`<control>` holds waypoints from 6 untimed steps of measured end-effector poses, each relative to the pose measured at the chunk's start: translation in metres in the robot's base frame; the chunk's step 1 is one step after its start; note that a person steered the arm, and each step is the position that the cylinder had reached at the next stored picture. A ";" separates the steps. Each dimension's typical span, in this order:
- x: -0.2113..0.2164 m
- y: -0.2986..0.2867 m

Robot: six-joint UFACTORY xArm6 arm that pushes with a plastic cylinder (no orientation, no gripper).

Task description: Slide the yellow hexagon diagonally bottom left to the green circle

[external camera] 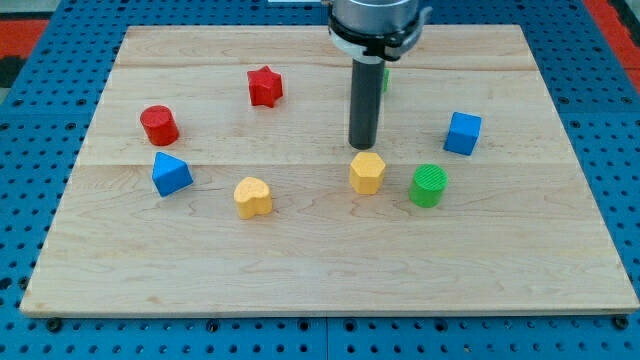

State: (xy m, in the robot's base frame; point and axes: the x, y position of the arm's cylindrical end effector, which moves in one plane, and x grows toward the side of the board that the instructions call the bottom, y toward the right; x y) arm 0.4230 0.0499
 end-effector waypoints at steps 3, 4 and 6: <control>-0.010 -0.009; 0.028 0.012; 0.067 0.000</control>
